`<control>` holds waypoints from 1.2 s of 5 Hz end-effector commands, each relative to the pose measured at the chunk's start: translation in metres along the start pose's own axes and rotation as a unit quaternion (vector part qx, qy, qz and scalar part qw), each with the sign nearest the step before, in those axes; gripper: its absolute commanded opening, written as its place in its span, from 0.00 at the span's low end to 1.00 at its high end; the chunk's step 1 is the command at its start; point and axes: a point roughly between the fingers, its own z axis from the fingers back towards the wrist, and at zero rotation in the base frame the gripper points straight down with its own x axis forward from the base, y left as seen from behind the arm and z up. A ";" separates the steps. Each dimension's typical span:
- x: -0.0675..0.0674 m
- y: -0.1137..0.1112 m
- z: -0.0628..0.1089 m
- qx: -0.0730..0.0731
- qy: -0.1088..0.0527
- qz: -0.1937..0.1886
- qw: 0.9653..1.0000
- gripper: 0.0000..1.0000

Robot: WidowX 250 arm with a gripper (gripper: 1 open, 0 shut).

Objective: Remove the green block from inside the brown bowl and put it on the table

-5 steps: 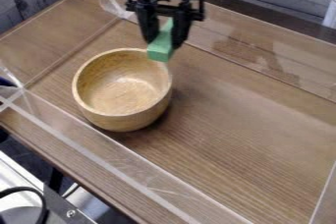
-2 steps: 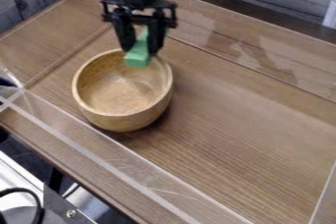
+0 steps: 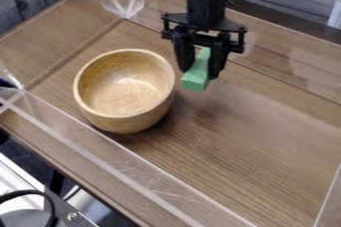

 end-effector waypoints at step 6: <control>-0.004 -0.065 -0.044 -0.013 -0.012 -0.060 0.998 0.00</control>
